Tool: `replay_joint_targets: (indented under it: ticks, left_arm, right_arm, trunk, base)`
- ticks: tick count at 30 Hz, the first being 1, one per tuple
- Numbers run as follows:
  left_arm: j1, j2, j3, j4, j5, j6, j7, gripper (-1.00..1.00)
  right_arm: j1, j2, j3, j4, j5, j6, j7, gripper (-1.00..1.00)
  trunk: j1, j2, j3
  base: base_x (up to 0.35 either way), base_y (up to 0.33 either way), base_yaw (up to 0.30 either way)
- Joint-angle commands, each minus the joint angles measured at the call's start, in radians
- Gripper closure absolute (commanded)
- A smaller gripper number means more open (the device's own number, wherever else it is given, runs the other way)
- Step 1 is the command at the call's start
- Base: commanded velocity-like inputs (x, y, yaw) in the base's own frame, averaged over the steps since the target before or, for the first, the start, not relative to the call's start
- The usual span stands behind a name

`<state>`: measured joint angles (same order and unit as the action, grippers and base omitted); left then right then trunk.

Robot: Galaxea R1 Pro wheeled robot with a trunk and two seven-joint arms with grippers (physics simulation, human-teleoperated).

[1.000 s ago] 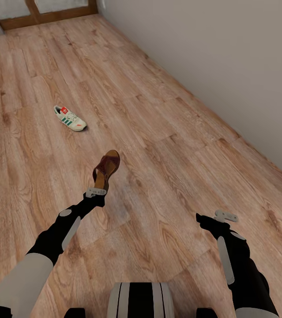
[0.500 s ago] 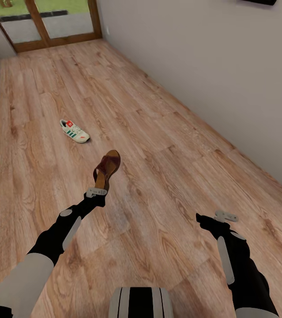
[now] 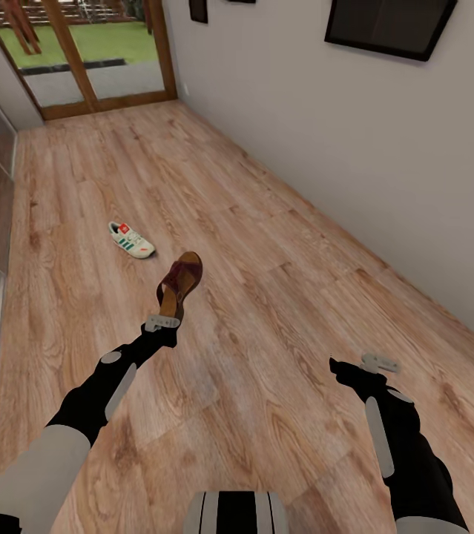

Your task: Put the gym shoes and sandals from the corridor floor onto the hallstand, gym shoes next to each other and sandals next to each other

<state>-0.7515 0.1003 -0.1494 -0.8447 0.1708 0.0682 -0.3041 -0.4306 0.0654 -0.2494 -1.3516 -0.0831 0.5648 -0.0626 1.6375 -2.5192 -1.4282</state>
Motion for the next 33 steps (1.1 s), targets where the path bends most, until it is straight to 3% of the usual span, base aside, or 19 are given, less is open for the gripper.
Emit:
replay_joint_targets:
  ticks: [1,33]
  left_arm:
    - [0.0,0.001,-0.002,-0.001,0.009,0.007,0.0,1.0]
    - [0.0,0.001,-0.002,-0.001,0.009,0.007,0.0,1.0]
  right_arm:
    - [0.0,0.001,-0.001,-0.001,-0.009,0.004,-0.006,-1.0]
    - [-0.001,0.001,-0.001,-0.001,-0.009,0.004,-0.006,-1.0]
  trunk:
    - [-0.001,0.0,0.005]
    - [-0.015,0.008,0.181]
  base:
    - [0.0,0.0,0.0]
    - [0.0,0.0,0.0]
